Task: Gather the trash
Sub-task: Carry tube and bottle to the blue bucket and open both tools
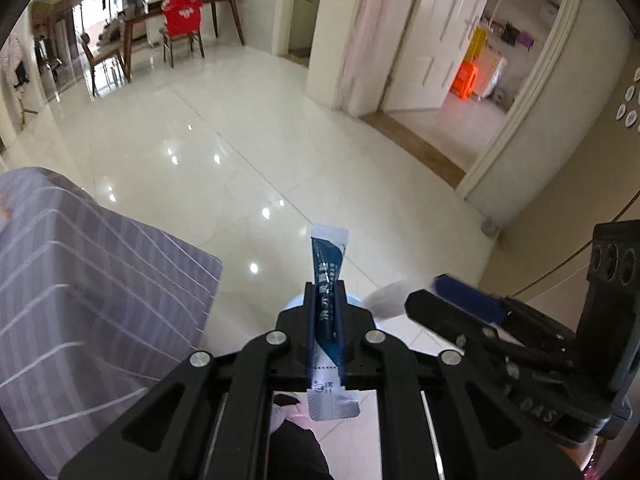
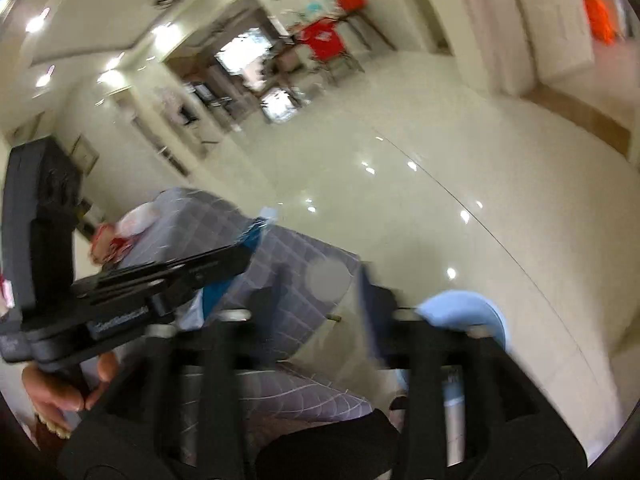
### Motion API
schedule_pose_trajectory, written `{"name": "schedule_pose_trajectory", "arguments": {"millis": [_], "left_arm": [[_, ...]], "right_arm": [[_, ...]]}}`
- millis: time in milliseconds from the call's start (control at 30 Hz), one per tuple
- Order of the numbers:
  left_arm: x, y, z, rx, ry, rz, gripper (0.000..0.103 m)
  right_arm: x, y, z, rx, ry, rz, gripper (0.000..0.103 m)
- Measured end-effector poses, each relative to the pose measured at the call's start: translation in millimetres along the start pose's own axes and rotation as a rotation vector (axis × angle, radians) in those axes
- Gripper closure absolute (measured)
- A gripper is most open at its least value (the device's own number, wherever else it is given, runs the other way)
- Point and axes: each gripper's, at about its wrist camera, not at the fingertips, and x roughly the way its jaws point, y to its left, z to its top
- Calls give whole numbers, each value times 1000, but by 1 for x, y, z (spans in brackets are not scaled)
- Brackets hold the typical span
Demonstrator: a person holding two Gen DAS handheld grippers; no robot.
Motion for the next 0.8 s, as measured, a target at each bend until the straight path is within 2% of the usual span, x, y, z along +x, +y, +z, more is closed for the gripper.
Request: {"name": "schedule_pose_trajectory", "arguments": {"millis": [267,533,800], "left_arm": [[43,-7,-6,13,79,-20,95],[50,-24,-6,51,91,-32,95],[50,-40,2,72,89,-48,94]], "right_arm": [[-9,-29,-6,43,-22,-18,43],[-29,-30,2,35,-94,-28,43],[-46,-33,2,42,-196,-90,42]]}}
